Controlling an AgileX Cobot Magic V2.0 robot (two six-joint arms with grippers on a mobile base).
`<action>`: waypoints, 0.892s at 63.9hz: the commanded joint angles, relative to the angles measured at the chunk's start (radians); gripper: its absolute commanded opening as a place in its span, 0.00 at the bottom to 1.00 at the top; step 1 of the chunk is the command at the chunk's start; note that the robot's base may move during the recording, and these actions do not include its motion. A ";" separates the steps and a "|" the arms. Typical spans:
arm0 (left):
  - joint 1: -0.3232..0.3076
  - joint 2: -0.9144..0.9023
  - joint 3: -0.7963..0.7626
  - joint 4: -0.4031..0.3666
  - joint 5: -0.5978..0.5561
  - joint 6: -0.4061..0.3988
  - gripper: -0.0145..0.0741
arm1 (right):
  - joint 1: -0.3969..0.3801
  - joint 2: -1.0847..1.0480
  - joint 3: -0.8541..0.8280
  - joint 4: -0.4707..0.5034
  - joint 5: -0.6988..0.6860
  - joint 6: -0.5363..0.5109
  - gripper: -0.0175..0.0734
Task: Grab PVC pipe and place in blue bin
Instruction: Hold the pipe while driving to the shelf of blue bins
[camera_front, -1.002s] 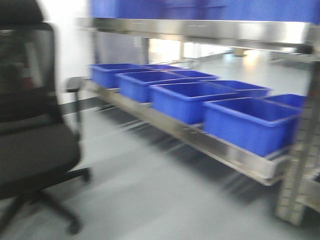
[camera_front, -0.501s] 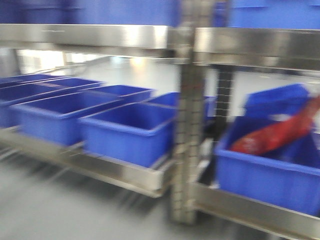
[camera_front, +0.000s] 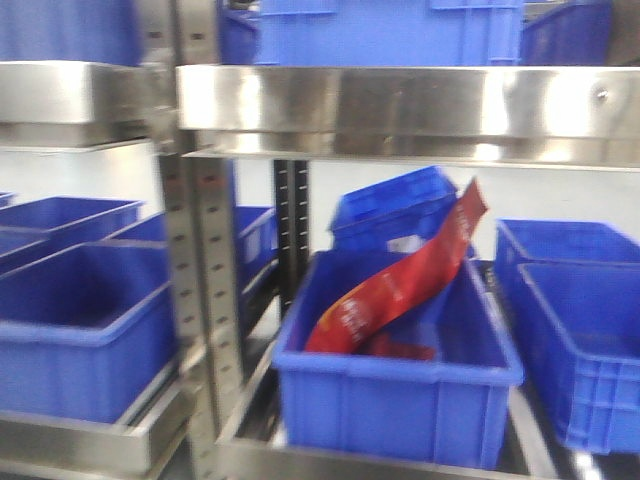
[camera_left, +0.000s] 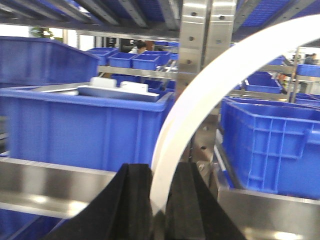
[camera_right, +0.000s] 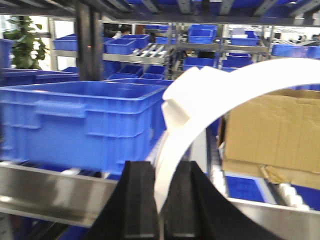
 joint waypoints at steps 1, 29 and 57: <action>-0.006 -0.007 -0.005 -0.001 -0.029 -0.010 0.04 | 0.002 -0.004 -0.001 -0.003 -0.032 -0.003 0.01; -0.006 -0.007 -0.005 -0.001 -0.029 -0.010 0.04 | 0.002 -0.004 -0.001 -0.003 -0.032 -0.003 0.01; -0.006 -0.007 -0.005 -0.001 -0.029 -0.010 0.04 | 0.002 -0.004 -0.001 -0.003 -0.032 -0.003 0.01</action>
